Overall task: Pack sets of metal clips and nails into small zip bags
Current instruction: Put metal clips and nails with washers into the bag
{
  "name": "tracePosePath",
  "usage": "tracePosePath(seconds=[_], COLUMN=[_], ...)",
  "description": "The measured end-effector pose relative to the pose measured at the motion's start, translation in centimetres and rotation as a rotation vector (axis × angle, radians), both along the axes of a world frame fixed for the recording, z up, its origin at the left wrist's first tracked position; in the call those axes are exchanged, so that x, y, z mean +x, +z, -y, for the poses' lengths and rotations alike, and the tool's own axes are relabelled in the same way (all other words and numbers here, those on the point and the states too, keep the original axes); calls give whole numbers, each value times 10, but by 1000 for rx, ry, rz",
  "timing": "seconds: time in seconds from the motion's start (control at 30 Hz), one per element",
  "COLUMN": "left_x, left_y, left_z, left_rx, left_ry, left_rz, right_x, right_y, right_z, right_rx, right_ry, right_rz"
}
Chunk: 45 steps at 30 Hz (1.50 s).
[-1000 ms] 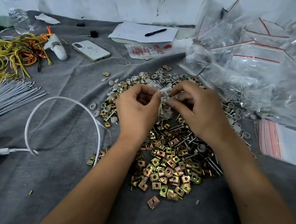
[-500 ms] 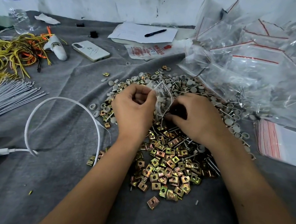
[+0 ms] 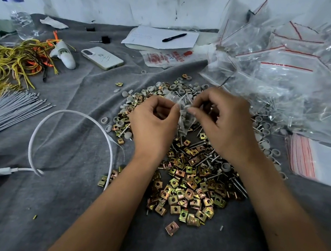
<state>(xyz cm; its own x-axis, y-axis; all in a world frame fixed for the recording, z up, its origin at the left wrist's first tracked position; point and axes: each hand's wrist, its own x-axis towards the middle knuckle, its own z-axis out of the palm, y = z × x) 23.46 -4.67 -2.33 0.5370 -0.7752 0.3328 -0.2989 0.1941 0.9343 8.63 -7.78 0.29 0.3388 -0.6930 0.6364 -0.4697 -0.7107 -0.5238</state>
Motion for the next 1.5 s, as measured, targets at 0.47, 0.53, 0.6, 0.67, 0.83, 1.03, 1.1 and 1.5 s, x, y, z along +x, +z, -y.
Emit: tracePosePath(seconds=[0.47,0.53,0.6,0.67,0.83,1.03,1.1,1.5], left_x=[0,0,0,0,0,0,0,1], left_y=[1,1,1,1,1,1,1,-2], left_z=[0,0,0,-1,0,0,-1,0], left_rx=[-2,1,0,0,-1,-3,-7,4], left_ry=[21,25,26,21,30,28,30,-17], left_rz=[-26,-31,-28,-25,-21,-36,-33,-3], right_x=[-3,-4,-5,-6,0,0,-1,-2], right_y=[-2,-4,-6,-10,-14,-14,-16,-2], right_z=[4,6,10,12,9,9,10,3], right_rx=[22,32,61,101,202,218,215,-47], right_ry=[-86,-128,-177,-205,-149,-164,-171,-24], right_rz=[23,43,9,-146,-519,-506,-475,-133])
